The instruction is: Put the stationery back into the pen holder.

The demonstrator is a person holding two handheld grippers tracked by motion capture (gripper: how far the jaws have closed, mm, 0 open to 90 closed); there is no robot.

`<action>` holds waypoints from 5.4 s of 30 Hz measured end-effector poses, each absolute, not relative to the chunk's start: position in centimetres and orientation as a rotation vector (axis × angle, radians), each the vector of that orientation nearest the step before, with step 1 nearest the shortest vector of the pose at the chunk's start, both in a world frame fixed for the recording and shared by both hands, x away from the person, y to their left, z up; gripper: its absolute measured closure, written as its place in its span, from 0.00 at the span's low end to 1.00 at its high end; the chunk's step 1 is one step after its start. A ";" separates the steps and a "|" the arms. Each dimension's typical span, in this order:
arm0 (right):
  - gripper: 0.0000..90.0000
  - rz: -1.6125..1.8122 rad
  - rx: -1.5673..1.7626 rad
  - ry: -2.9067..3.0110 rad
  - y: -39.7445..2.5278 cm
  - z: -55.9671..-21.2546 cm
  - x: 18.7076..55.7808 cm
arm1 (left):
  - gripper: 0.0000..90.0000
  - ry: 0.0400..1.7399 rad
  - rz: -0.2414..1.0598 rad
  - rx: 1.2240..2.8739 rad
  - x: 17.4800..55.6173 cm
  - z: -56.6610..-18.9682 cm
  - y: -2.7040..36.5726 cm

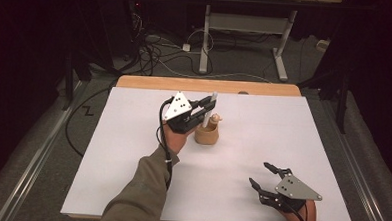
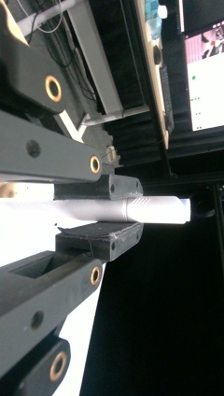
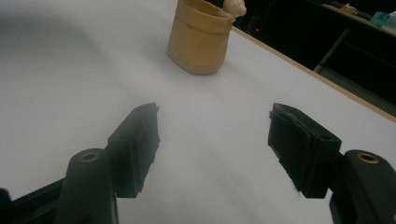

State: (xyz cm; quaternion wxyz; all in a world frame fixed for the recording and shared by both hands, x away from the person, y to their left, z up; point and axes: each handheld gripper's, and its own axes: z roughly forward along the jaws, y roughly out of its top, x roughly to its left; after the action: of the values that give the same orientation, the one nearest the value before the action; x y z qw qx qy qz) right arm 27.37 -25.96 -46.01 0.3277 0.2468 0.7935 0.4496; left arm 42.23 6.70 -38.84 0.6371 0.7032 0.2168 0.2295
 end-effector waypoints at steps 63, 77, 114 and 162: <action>0.37 1.167 0.647 2.093 -25.9 -46.3 27.5 | 0.77 0.560 0.498 1.772 43.2 -43.6 6.4; 0.37 1.167 0.649 2.093 -25.9 -46.3 27.5 | 0.66 0.534 0.547 1.807 42.9 -43.0 6.0; 0.38 1.163 0.646 2.089 -25.8 -46.3 27.5 | 0.19 0.414 0.628 1.959 40.2 -40.9 5.4; 0.37 1.146 0.603 2.107 -25.2 -46.2 27.1 | 0.19 0.263 0.789 2.062 33.4 -40.7 7.4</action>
State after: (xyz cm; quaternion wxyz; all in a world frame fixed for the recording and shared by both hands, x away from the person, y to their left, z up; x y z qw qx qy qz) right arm 27.09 -25.15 -46.23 0.3280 0.2304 0.8049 0.4375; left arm 33.39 7.39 -40.67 0.4434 0.8313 0.1061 0.3180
